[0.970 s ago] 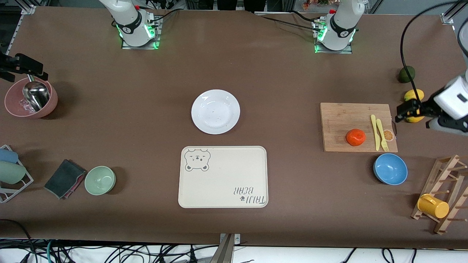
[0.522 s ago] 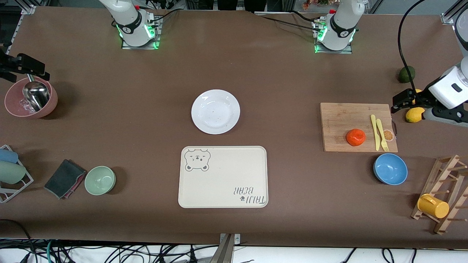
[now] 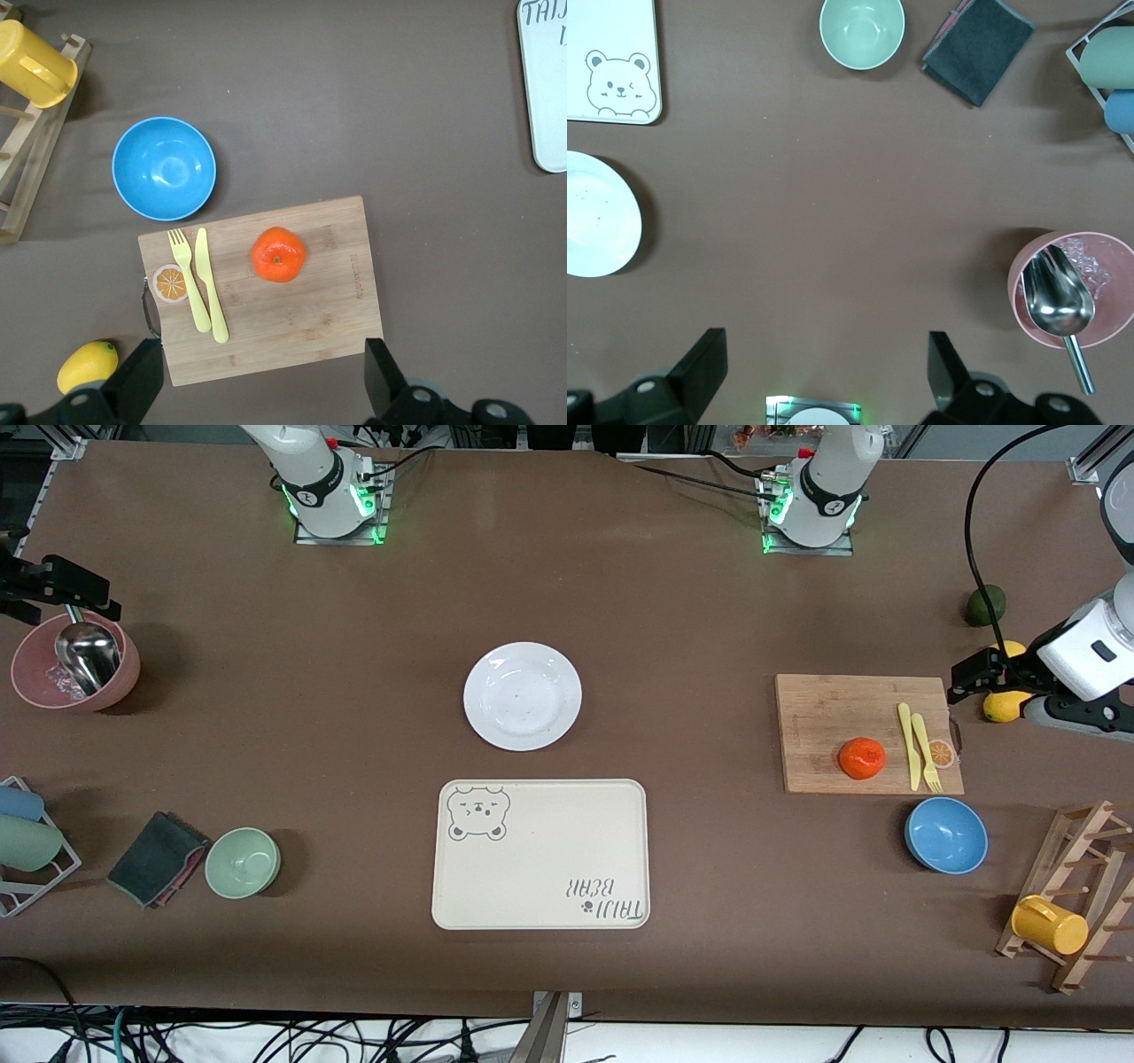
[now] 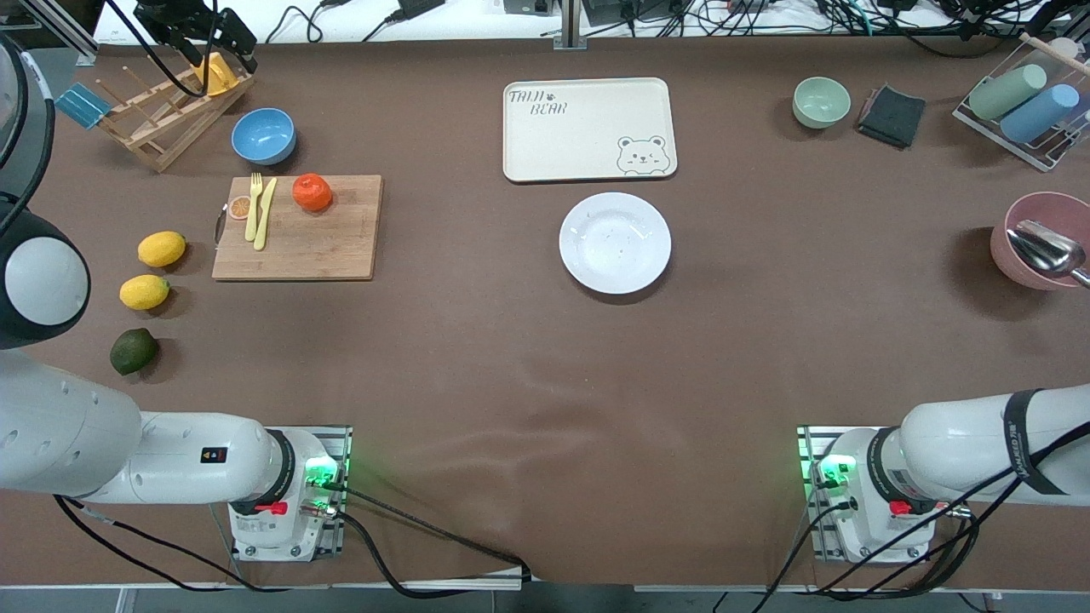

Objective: Place orange and plate with both arms

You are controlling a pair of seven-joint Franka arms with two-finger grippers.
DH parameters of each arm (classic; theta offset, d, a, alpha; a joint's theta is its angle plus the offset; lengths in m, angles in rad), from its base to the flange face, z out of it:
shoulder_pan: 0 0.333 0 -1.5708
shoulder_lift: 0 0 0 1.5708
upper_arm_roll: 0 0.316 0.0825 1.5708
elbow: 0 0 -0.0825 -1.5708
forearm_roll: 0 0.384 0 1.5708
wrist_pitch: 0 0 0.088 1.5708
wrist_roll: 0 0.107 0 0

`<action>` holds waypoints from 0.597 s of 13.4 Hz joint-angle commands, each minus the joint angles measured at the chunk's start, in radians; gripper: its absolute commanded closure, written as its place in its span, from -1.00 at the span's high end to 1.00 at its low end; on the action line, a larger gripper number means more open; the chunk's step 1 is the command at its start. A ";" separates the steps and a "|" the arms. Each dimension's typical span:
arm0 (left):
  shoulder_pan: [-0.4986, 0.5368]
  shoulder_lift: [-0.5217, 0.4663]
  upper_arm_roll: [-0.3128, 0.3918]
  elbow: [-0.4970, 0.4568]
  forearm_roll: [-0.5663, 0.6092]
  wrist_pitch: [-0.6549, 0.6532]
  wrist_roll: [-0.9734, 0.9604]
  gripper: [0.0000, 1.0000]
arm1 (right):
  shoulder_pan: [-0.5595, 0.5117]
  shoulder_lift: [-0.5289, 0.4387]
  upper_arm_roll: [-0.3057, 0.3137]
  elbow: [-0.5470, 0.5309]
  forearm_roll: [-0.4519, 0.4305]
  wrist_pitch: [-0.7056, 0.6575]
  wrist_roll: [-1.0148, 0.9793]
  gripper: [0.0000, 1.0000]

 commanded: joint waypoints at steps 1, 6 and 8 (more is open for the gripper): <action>0.023 0.000 -0.002 0.038 -0.016 -0.017 0.008 1.00 | -0.001 0.007 0.004 0.020 0.001 -0.009 -0.005 1.00; 0.019 0.003 -0.008 0.044 -0.018 -0.023 -0.003 1.00 | -0.001 0.007 0.004 0.019 0.001 -0.012 -0.005 1.00; 0.019 0.001 -0.008 0.058 -0.018 -0.046 -0.001 1.00 | -0.001 0.007 0.004 0.019 0.001 -0.011 -0.005 1.00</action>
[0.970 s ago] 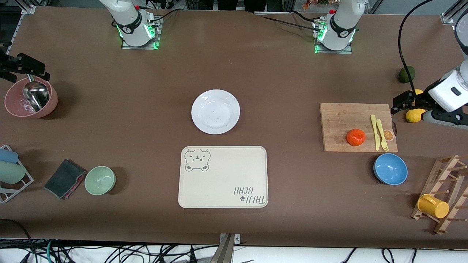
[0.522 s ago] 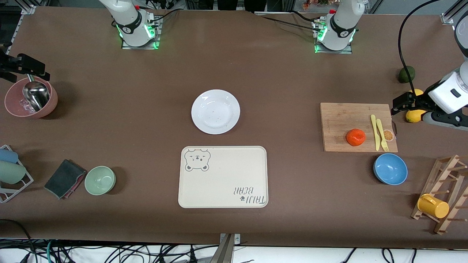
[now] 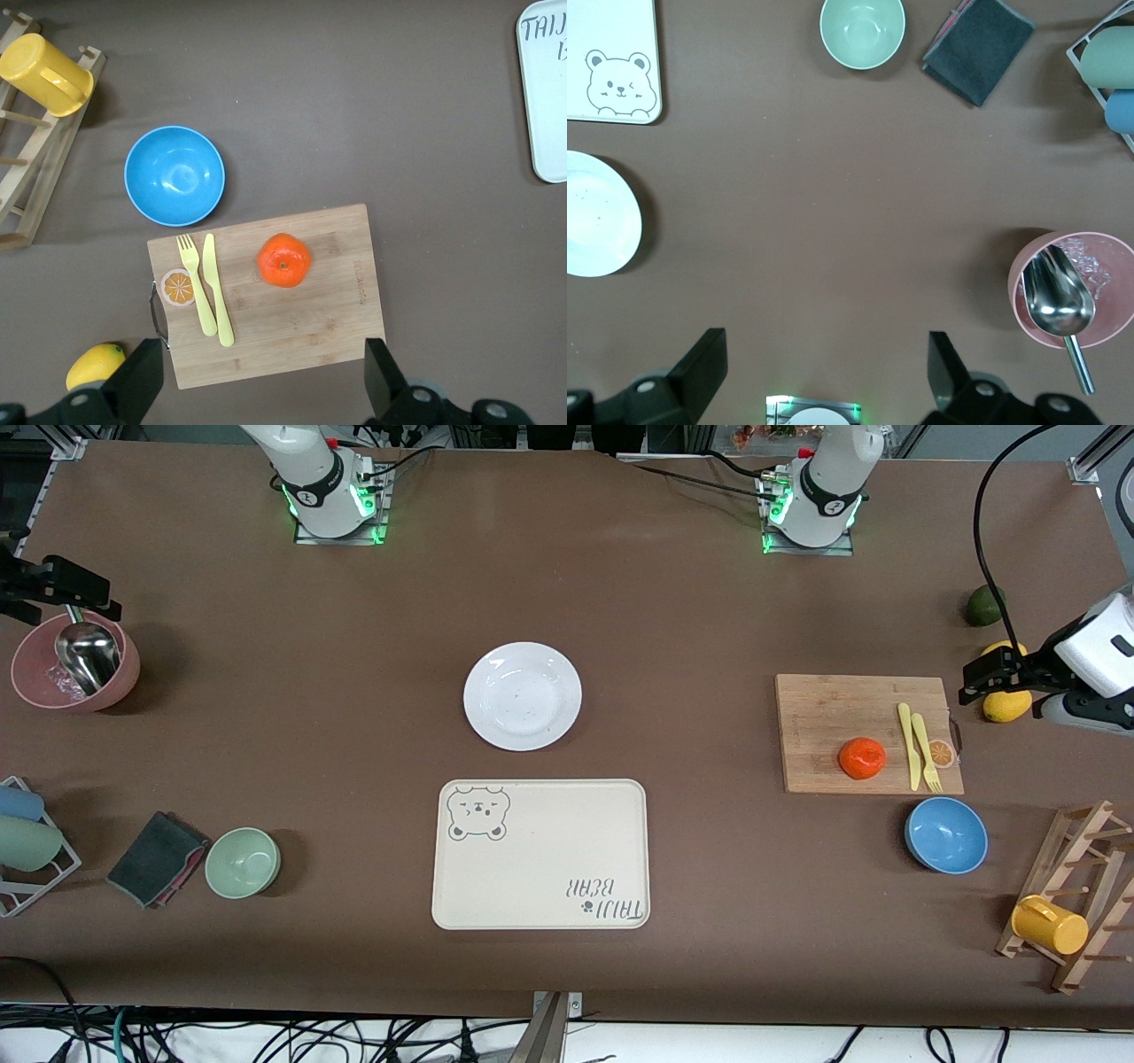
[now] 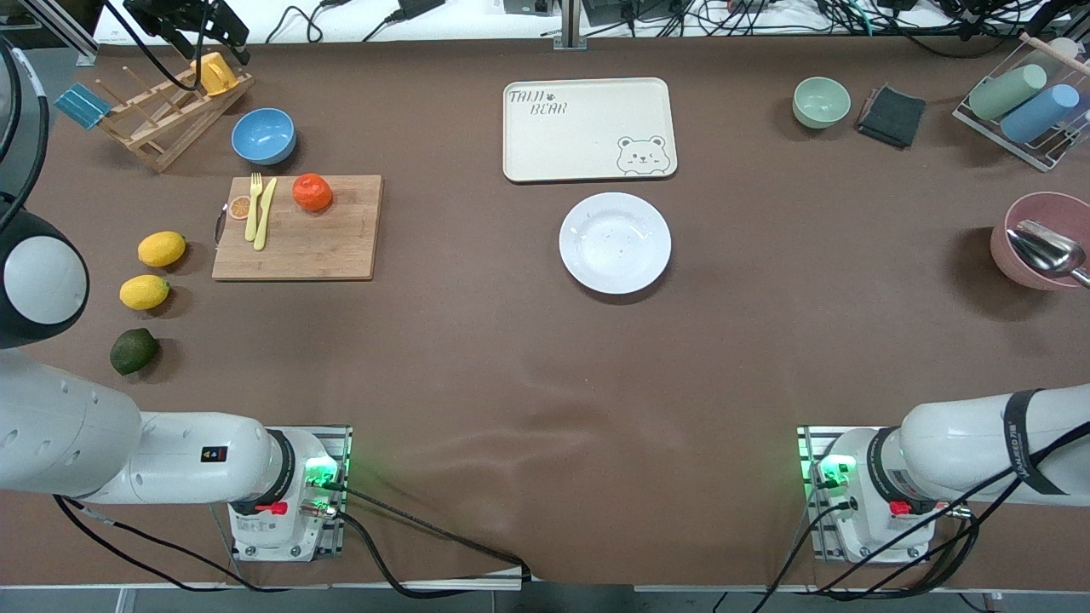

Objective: Place orange and plate with both arms

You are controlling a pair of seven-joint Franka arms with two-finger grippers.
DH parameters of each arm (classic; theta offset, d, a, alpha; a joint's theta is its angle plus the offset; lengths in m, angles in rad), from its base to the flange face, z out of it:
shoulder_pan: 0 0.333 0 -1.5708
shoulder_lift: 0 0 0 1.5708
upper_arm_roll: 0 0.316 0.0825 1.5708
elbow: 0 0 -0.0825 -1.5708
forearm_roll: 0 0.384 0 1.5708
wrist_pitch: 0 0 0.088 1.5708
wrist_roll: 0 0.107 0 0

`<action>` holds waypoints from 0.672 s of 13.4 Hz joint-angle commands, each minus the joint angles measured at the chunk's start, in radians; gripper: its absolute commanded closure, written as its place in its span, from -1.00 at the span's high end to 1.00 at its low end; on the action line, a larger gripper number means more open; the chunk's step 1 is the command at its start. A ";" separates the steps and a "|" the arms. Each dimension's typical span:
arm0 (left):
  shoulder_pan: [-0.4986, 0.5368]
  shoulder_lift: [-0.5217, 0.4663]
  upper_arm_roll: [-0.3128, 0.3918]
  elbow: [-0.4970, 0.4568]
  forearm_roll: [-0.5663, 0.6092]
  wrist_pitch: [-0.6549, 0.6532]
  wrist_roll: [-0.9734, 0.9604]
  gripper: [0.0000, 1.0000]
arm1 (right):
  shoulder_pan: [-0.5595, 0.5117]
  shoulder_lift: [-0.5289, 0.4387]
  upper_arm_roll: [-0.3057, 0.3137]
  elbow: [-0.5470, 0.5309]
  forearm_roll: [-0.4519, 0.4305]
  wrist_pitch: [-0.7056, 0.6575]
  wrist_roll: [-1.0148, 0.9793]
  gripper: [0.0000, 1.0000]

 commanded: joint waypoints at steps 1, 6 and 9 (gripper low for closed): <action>0.014 0.002 -0.007 0.041 -0.019 -0.051 0.008 1.00 | -0.001 0.006 0.003 0.019 0.001 -0.011 -0.005 1.00; 0.009 0.003 -0.007 0.043 -0.019 -0.065 0.016 1.00 | -0.001 0.006 0.003 0.019 0.001 -0.012 -0.005 1.00; 0.009 0.003 -0.007 0.040 -0.019 -0.065 0.016 1.00 | -0.001 0.008 0.003 0.019 0.001 -0.011 -0.005 1.00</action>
